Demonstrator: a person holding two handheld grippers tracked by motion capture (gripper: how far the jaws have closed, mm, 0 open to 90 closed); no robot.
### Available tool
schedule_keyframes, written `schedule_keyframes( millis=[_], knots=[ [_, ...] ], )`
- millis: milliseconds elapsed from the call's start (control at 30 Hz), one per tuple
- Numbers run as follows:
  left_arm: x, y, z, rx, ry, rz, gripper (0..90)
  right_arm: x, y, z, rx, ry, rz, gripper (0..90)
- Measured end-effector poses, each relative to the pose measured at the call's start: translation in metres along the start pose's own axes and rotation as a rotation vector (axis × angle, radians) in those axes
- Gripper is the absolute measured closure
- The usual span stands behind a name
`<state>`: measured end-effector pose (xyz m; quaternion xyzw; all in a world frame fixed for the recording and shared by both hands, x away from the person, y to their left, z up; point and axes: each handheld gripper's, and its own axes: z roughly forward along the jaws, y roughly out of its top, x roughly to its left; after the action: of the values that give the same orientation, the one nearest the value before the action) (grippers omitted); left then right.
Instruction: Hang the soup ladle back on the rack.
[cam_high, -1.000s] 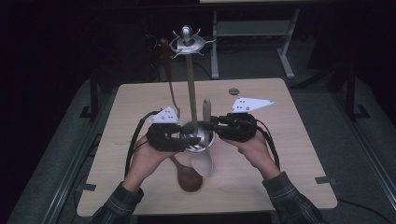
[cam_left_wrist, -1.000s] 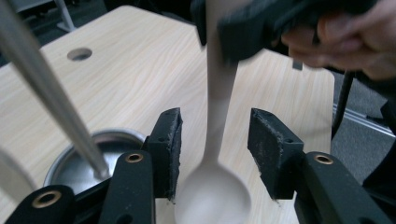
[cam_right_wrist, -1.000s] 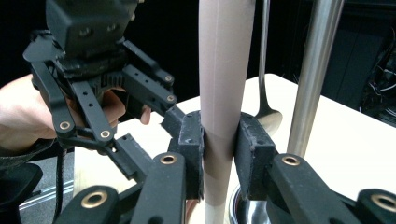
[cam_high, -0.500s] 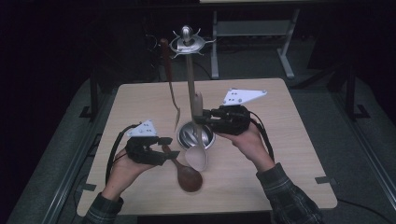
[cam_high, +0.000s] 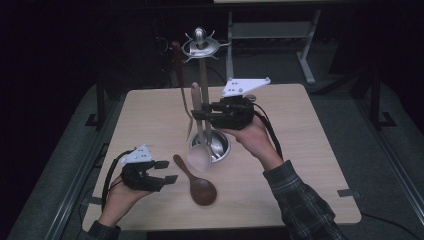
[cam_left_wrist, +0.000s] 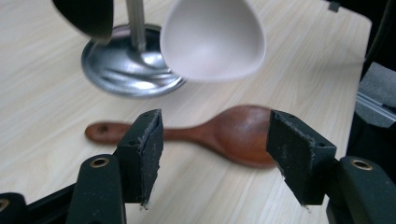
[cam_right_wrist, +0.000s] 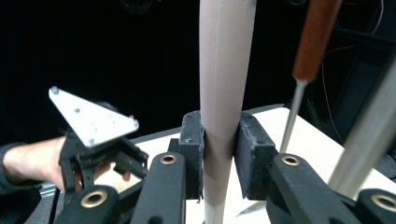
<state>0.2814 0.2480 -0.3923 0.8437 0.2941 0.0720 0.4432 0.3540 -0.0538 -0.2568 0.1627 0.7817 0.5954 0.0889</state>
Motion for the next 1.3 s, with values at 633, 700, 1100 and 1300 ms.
schedule_keyframes(
  millis=[633, 700, 1100, 1300],
  knots=[
    [0.004, -0.031, 0.004, 0.046, 0.004, -0.035, 36.3, -0.007, 0.037, 0.021, -0.017, 0.010, -0.007, 73.7],
    [0.004, -0.031, 0.004, 0.044, 0.003, -0.035, 36.3, -0.008, 0.039, 0.022, -0.022, 0.006, -0.006, 73.7],
    [0.006, -0.033, 0.004, 0.058, 0.006, -0.032, 36.3, -0.017, 0.039, 0.023, -0.039, -0.005, 0.017, 73.7],
    [0.006, -0.034, 0.005, 0.064, -0.002, -0.037, 36.3, -0.021, 0.039, 0.023, -0.050, -0.008, 0.027, 73.7]
  ],
)
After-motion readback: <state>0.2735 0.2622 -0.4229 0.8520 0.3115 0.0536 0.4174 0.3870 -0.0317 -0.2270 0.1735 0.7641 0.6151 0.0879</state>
